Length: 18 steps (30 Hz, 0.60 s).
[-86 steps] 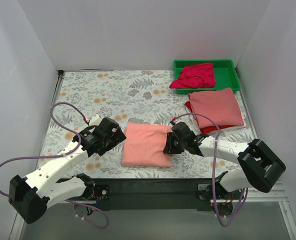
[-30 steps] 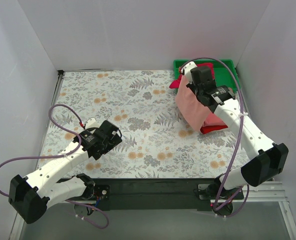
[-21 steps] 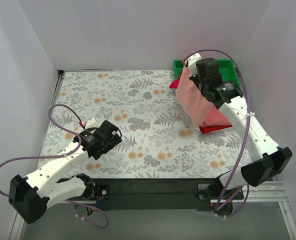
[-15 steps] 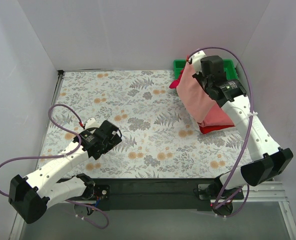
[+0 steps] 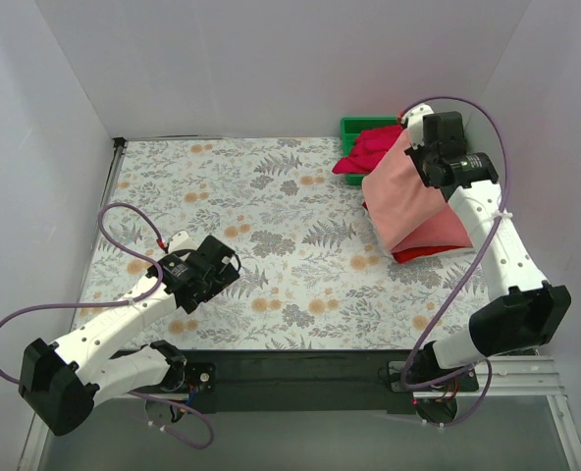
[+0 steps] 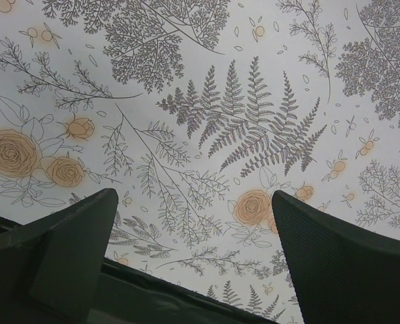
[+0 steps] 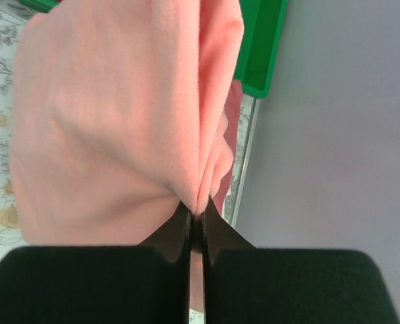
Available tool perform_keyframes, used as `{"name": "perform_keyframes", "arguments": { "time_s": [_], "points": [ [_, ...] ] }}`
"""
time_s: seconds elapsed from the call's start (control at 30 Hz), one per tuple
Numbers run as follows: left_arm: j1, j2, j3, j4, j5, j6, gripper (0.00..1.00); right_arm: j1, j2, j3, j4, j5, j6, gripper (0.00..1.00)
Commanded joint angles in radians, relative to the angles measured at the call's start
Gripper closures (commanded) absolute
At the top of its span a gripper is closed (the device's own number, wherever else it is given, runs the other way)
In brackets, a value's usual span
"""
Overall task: Fold and stack the t-shirts
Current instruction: Neatly place the folded tshirt to the corner
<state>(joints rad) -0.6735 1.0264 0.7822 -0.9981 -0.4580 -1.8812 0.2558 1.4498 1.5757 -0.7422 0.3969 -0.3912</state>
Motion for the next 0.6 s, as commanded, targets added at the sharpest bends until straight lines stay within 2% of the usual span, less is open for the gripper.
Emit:
{"name": "perform_keyframes", "arguments": {
  "time_s": [0.0,0.27,0.3,0.47,0.5,0.53,0.57],
  "points": [
    [-0.003,-0.005,0.014,-0.007,-0.045,-0.002,0.02,-0.085,0.017,-0.009,0.070,-0.016,-0.003,0.99],
    [-0.003,-0.005,0.020,-0.019,-0.057,-0.013,0.02,-0.246,0.069,-0.098,0.181,-0.190,-0.032,0.99],
    [-0.003,-0.003,0.023,-0.025,-0.060,-0.019,0.02,-0.289,0.078,-0.106,0.190,-0.199,-0.032,0.99],
    [-0.003,-0.012,0.025,-0.024,-0.064,-0.019,0.02,-0.352,0.176,-0.134,0.237,-0.162,0.064,0.99],
    [-0.003,-0.014,0.022,-0.024,-0.062,-0.018,0.02,-0.374,0.193,-0.132,0.242,-0.156,0.084,0.89],
    [-0.003,-0.012,0.022,-0.022,-0.061,-0.019,0.02,-0.385,0.223,-0.123,0.242,-0.141,0.133,0.72],
    [-0.003,-0.014,0.023,-0.027,-0.061,-0.019,0.02,-0.395,0.237,-0.118,0.242,-0.136,0.156,0.45]
  ]
}}
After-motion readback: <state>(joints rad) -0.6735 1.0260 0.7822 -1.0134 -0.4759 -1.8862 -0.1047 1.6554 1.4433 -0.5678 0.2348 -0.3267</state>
